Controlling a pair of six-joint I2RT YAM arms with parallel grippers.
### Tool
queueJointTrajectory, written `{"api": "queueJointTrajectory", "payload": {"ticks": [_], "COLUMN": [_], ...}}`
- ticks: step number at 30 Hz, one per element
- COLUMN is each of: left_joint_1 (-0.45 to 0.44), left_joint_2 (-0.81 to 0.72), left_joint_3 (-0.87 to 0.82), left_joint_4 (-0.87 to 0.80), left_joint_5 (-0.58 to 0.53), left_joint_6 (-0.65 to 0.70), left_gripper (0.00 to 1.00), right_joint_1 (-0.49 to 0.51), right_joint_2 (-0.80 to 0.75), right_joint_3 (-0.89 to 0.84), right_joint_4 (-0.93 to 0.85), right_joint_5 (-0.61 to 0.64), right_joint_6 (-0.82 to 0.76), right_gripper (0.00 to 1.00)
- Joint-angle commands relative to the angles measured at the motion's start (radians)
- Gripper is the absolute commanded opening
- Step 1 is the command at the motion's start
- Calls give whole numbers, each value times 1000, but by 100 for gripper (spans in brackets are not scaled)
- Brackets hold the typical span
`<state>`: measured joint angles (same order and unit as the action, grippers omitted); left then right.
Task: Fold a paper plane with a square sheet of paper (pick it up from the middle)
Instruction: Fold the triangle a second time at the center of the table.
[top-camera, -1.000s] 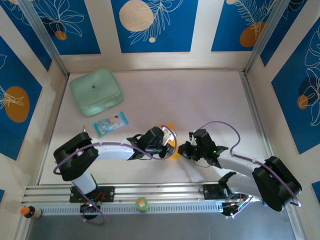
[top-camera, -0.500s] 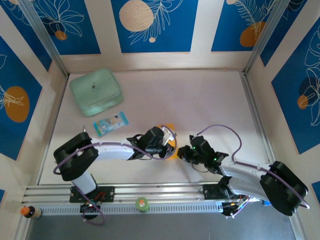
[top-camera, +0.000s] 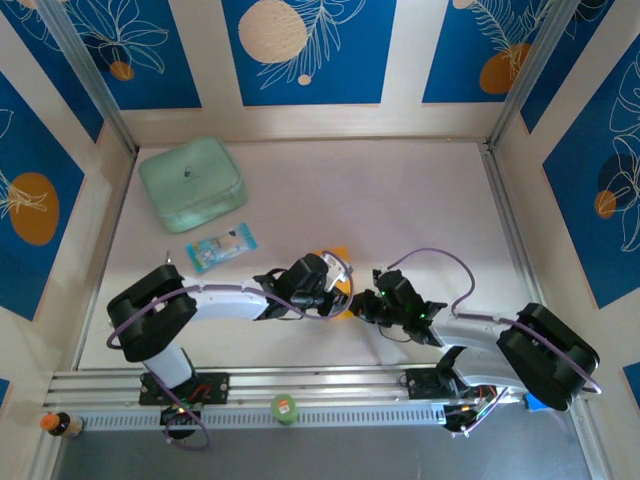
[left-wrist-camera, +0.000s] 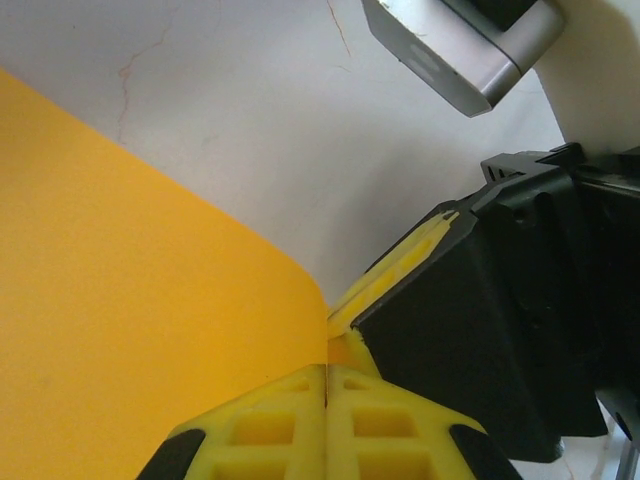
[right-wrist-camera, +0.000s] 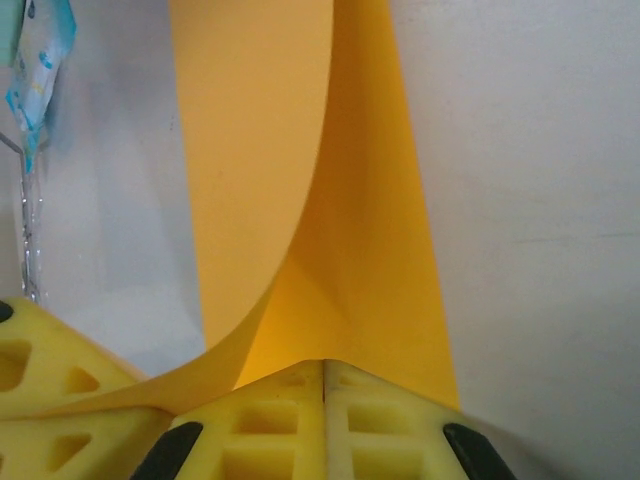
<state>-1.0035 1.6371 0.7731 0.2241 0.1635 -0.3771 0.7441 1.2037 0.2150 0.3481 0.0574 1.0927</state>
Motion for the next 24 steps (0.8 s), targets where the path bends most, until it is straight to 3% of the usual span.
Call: {"api": "queueJointTrajectory", "payload": {"ticks": [1,6,13,24], "left_joint_1": [9,9,11,71], "left_joint_2": [-18,-13,-9,33], "left_joint_3": [11,14,20,6], "left_joint_4": [-6,-5,-2,55], "left_joint_5": [-12,-5,-12,67], "left_joint_6": [-6,-11,-15,-65], "left_gripper": [2,2,2,2], "right_joint_1": [-10,-27,-44,-98], "right_joint_2": [36,107,135,134], "right_joint_3": [25,26,16,23], "right_joint_4": [64,127,25,-44], "right_joint_5": [-44,-71,-37,-92], "right_joint_6": [-11,-2,2,-48], "right_gripper": [0,0,0,0]}}
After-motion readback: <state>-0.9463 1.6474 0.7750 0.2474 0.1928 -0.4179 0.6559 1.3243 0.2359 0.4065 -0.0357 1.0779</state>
